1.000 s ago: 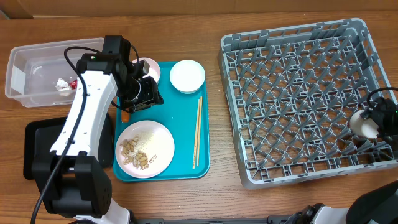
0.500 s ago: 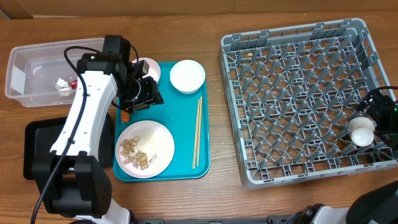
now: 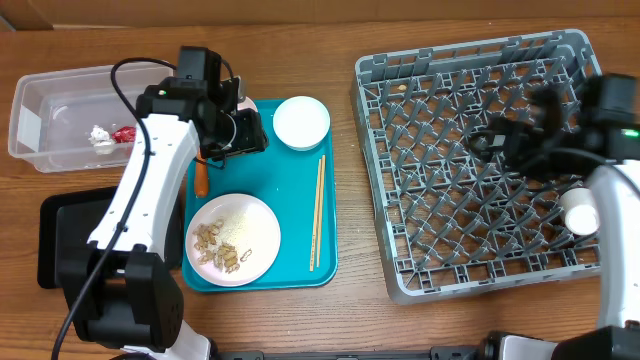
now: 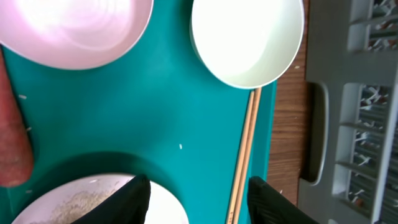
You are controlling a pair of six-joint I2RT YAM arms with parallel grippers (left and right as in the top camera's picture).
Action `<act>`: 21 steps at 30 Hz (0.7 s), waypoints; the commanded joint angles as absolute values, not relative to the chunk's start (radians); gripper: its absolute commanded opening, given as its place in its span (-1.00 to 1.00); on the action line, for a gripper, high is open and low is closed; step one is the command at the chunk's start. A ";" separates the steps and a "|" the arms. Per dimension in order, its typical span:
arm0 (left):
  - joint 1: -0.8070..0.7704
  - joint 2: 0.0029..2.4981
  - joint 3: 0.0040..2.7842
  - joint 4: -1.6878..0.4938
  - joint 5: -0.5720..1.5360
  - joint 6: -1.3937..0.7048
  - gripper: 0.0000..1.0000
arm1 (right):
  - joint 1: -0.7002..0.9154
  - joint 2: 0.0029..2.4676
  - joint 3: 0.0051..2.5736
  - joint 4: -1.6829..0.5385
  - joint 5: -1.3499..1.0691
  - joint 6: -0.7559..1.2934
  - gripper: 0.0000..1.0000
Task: Sort waste into correct bins and load items into the dishwasher
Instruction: 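Reach the right gripper to the white bowl on the tray and grasp it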
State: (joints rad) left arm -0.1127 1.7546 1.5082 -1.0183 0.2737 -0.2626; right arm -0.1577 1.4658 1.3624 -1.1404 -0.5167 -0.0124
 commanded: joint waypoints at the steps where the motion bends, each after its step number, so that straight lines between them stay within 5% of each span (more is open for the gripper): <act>1: -0.123 1.746 1.521 -1.056 0.191 -0.285 0.02 | 0.032 1.450 1.382 -1.060 -0.521 -0.030 0.88; 9: -0.059 1.743 1.523 -1.214 0.054 -0.342 0.06 | 0.423 1.555 1.424 -0.783 -0.186 0.116 0.85; 21: 0.032 1.653 1.524 -1.245 0.025 -0.348 0.08 | 0.481 1.937 1.675 -0.719 -0.158 0.170 0.75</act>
State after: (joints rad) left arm 0.0235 1.7039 1.5082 -1.2430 0.0502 -0.3355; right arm 0.4644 1.8591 1.6295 -0.7345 -0.1917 0.1291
